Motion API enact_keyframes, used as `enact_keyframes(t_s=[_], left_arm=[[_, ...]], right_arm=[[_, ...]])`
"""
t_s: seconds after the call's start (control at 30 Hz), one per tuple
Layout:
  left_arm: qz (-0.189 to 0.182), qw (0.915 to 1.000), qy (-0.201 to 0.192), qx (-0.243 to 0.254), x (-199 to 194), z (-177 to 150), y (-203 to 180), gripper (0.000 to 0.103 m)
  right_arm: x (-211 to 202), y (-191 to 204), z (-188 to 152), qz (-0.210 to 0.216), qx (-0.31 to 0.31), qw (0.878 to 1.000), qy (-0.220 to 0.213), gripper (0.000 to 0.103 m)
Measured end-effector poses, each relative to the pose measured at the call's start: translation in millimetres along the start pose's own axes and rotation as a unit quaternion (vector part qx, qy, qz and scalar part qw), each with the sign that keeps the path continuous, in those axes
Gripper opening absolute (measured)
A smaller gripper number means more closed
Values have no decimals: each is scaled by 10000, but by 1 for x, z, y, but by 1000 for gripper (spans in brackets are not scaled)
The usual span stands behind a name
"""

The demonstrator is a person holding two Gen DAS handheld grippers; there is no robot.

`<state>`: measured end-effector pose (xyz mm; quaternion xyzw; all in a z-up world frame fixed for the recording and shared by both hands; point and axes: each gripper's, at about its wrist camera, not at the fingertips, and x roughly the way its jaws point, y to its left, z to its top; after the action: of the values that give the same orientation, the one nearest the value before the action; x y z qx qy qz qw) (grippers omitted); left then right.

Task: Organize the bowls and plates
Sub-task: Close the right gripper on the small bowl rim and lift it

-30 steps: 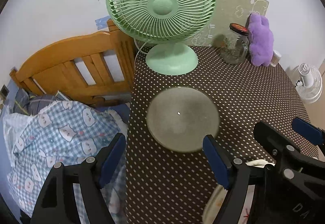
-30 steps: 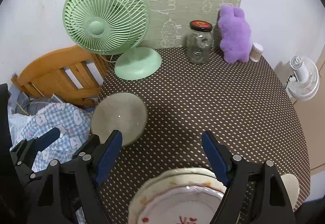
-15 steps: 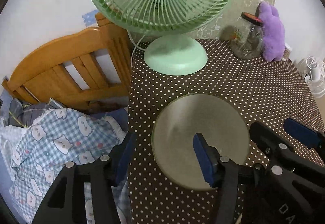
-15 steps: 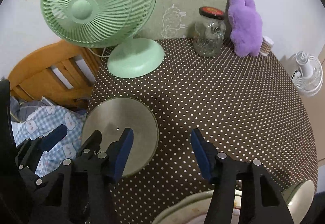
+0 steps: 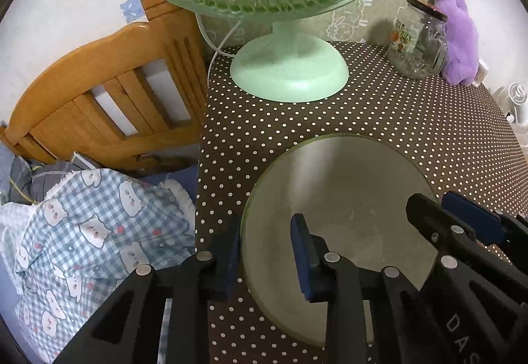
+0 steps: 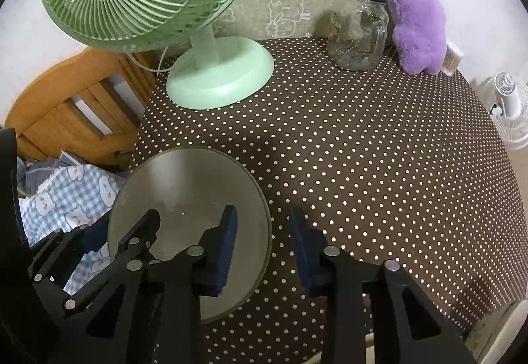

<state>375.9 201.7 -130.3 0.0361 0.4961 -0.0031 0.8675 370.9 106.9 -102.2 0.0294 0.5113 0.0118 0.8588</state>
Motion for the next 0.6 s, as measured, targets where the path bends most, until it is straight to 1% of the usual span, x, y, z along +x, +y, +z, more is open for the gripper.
enact_keyframes(t_s=[0.13,0.17,0.43,0.6], left_arm=[[29,10000,-20,22,3,0,0,25],[43,10000,-13,28,4,1,0,23],[61,10000,29,13,10,3,3,21],[28,10000,36,75,9,2,2,21]], right_arm=[[4,3,2,17,-94,10000,2,21],[6,4,2,26,-113,9999,7,21],[15,6,4,29,-81,9999,63,20],[21,9,8,-53,-317,9993,176,20]])
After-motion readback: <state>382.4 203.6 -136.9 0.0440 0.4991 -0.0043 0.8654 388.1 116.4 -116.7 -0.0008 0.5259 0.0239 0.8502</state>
